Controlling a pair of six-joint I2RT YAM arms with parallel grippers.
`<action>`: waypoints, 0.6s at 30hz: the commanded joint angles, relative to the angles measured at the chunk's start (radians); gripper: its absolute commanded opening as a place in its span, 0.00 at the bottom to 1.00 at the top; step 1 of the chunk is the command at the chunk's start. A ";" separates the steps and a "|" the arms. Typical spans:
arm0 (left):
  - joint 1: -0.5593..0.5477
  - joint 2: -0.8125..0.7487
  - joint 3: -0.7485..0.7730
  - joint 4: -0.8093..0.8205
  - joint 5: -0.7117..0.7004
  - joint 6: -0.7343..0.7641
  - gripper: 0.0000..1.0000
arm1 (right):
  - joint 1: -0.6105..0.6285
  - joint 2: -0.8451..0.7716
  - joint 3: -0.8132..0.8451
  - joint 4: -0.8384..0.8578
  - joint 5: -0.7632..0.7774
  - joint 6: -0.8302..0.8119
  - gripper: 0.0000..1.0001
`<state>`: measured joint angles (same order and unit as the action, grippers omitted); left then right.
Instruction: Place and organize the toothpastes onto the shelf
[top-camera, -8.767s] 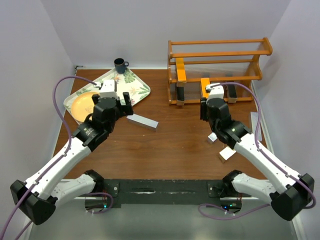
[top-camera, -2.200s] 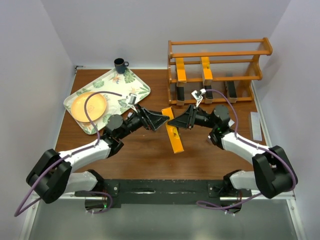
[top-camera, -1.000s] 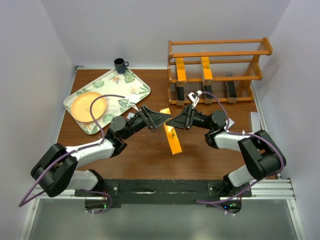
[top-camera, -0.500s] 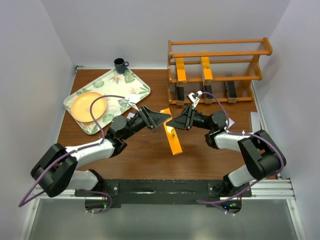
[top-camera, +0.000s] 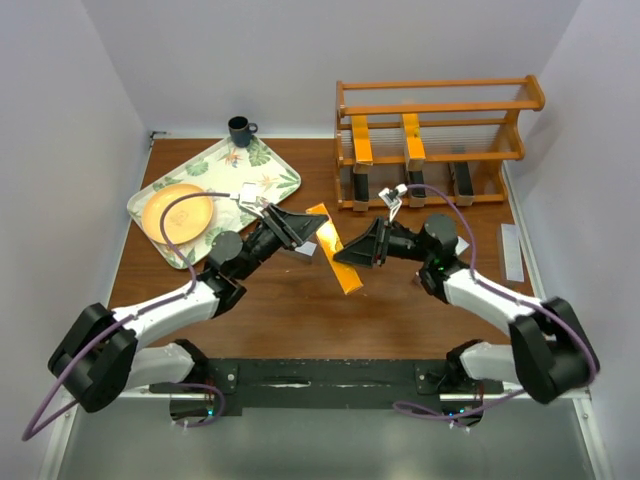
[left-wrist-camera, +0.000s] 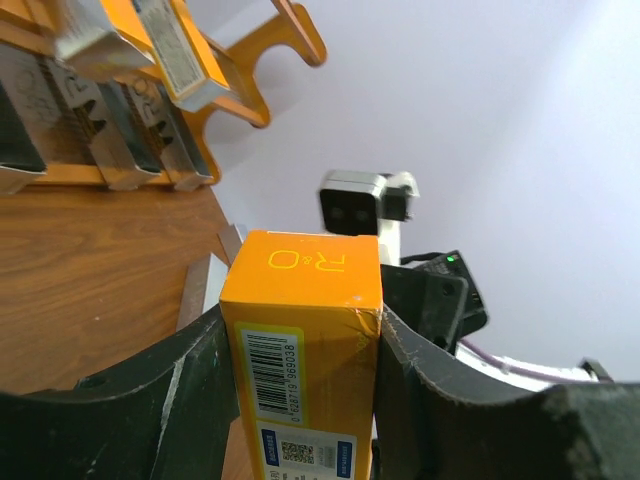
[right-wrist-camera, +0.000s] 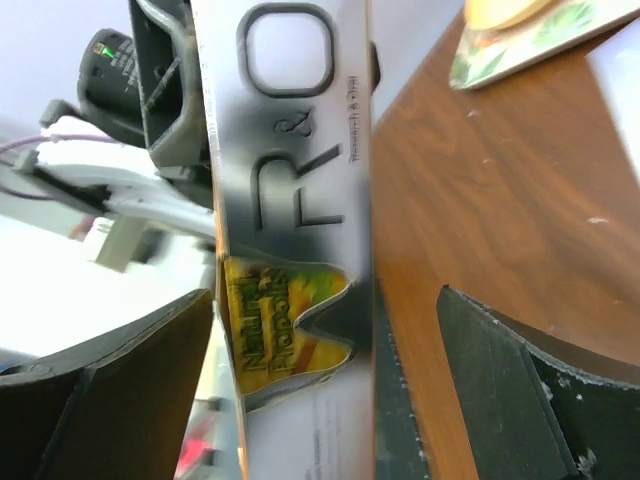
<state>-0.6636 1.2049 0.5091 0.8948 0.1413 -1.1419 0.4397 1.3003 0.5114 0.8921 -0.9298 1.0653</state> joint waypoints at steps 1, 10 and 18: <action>0.013 -0.083 -0.012 -0.054 -0.117 -0.005 0.29 | 0.005 -0.177 0.144 -0.698 0.166 -0.462 0.98; 0.012 -0.127 -0.029 -0.198 -0.278 -0.102 0.28 | 0.005 -0.400 0.173 -0.929 0.348 -0.636 0.98; 0.013 -0.091 -0.009 -0.230 -0.356 -0.248 0.25 | 0.019 -0.547 0.144 -0.912 0.460 -0.766 0.98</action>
<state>-0.6548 1.1191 0.4683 0.6544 -0.1375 -1.3003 0.4458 0.8207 0.6613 -0.0196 -0.5438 0.3943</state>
